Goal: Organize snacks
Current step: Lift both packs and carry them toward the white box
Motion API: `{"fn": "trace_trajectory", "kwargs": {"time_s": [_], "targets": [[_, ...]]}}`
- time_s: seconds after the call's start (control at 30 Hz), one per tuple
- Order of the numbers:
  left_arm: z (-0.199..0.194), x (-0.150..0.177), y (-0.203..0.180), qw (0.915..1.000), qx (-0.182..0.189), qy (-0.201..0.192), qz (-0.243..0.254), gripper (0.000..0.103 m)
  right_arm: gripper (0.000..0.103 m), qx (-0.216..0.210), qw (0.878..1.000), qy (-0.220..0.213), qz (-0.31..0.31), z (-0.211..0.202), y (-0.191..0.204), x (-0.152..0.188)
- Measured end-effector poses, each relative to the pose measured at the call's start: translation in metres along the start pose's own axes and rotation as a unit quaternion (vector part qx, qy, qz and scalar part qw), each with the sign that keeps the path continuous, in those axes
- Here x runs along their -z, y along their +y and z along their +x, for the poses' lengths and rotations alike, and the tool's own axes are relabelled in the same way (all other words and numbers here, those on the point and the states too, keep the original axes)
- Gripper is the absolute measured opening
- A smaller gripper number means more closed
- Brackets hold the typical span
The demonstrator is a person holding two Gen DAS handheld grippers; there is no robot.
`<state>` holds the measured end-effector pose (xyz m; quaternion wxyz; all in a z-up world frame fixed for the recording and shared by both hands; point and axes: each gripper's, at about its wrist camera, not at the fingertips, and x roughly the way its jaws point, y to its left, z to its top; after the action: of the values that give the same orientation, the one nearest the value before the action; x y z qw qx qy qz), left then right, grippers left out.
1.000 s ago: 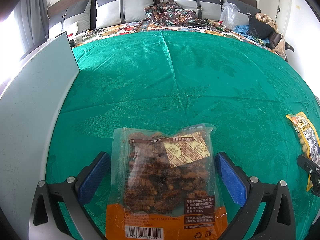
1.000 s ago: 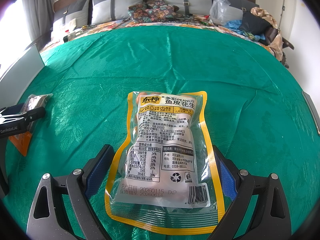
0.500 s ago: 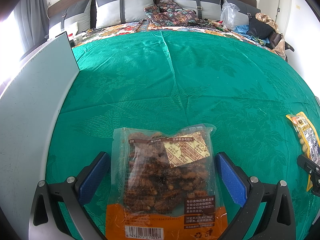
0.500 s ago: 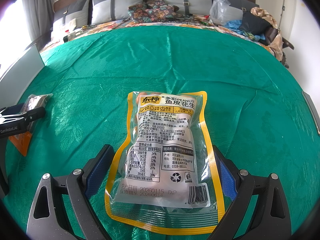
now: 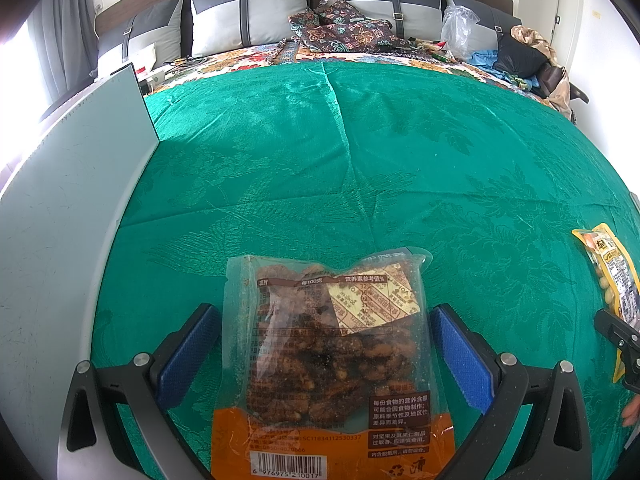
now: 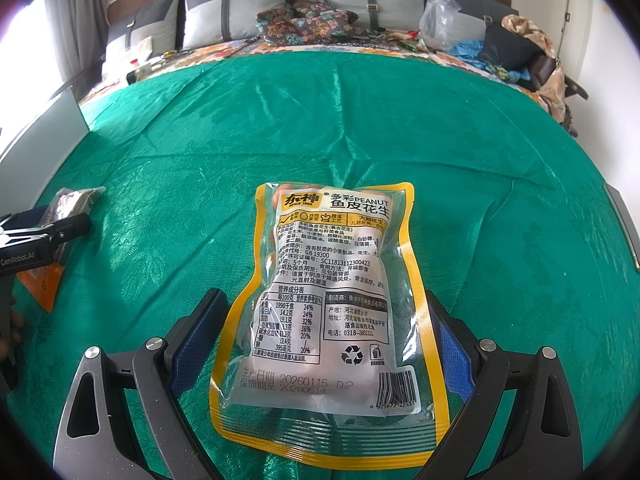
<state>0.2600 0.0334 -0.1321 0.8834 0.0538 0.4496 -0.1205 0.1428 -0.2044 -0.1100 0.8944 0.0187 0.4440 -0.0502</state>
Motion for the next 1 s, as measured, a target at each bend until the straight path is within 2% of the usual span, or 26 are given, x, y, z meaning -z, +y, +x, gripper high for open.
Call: {"fn": "trace_trajectory", "kwargs": {"time_s": [0.07, 0.17, 0.27, 0.4, 0.43, 0.47, 0.5, 0.57, 0.63, 0.73, 0.87, 0.93, 1.0], "targets": [[-0.001, 0.001, 0.000, 1.0000, 0.003, 0.008, 0.005, 0.103, 0.098, -0.001, 1.000, 0.001, 0.000, 0.001, 0.001, -0.001], [-0.007, 0.003, -0.002, 0.9965, 0.019, 0.075, 0.031, 0.103, 0.097, -0.010, 1.000, 0.008, -0.008, 0.000, 0.001, -0.002], [-0.009, 0.002, -0.004, 0.9926, 0.019, 0.114, 0.037, 0.103, 0.097, -0.037, 0.997, 0.058, -0.026, 0.001, -0.004, -0.010], [-0.005, -0.006, -0.012, 0.9897, 0.018, 0.136, 0.042, 0.101, 0.094, -0.050, 0.990, 0.129, 0.004, 0.010, -0.013, -0.032], [-0.007, -0.008, -0.013, 0.9903, 0.020, 0.131, 0.043, 0.093, 0.088, -0.053, 0.989, 0.138, 0.014, 0.011, -0.015, -0.035], [-0.012, -0.009, -0.014, 0.9917, 0.022, 0.116, 0.050, 0.076, 0.064, -0.052, 0.988, 0.141, 0.021, 0.010, -0.018, -0.039], [-0.016, -0.010, -0.017, 0.9920, 0.021, 0.109, 0.059, 0.072, 0.059, -0.059, 0.989, 0.136, 0.023, 0.007, -0.020, -0.042], [-0.022, -0.008, -0.017, 0.9914, 0.034, 0.109, 0.064, 0.066, 0.056, -0.078, 0.984, 0.154, 0.041, 0.008, -0.028, -0.043], [-0.034, -0.002, -0.010, 0.9922, 0.062, 0.099, 0.044, 0.065, 0.056, -0.100, 0.979, 0.164, 0.069, 0.002, -0.038, -0.039], [-0.068, 0.009, 0.004, 0.9923, 0.105, 0.065, -0.013, 0.065, 0.056, -0.152, 0.970, 0.150, 0.118, -0.022, -0.051, -0.031], [-0.134, 0.013, 0.031, 0.9843, 0.149, 0.006, -0.093, 0.065, 0.056, -0.174, 0.966, 0.152, 0.112, -0.046, -0.040, -0.027], [-0.172, 0.009, 0.049, 0.9824, 0.149, -0.027, -0.110, 0.065, 0.056, -0.203, 0.963, 0.142, 0.105, -0.062, -0.021, -0.041], [-0.212, 0.006, 0.079, 0.9829, 0.128, -0.059, -0.119, 0.066, 0.056, -0.235, 0.961, 0.122, 0.082, -0.084, 0.010, -0.062]]}}
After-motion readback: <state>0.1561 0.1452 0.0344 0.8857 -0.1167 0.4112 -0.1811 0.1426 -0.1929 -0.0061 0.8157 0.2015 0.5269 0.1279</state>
